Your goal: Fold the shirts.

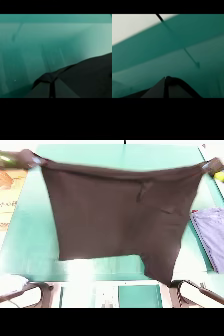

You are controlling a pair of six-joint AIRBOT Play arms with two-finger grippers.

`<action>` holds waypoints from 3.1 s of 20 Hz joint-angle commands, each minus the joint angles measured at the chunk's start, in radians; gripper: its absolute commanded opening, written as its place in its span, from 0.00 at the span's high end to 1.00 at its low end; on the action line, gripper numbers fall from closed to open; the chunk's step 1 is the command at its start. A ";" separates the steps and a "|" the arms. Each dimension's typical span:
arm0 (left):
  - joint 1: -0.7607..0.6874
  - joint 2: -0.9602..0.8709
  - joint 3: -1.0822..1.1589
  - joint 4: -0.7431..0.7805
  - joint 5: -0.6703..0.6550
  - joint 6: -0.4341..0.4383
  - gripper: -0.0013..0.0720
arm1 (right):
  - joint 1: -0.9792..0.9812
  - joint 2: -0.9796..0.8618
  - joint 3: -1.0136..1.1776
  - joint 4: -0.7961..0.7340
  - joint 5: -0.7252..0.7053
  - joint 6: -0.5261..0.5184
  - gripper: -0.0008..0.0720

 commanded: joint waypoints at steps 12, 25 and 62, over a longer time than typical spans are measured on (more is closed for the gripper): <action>-0.060 -0.333 -0.036 0.050 0.264 0.021 0.95 | 0.026 -0.561 0.367 0.026 0.115 -0.023 0.96; -0.061 -0.333 -0.154 0.299 0.113 -0.109 0.95 | -0.024 -0.506 0.095 -0.235 0.301 0.020 0.96; -0.344 0.504 -1.212 0.161 0.685 -0.742 0.21 | -0.061 0.165 -0.834 -0.291 0.262 0.258 0.51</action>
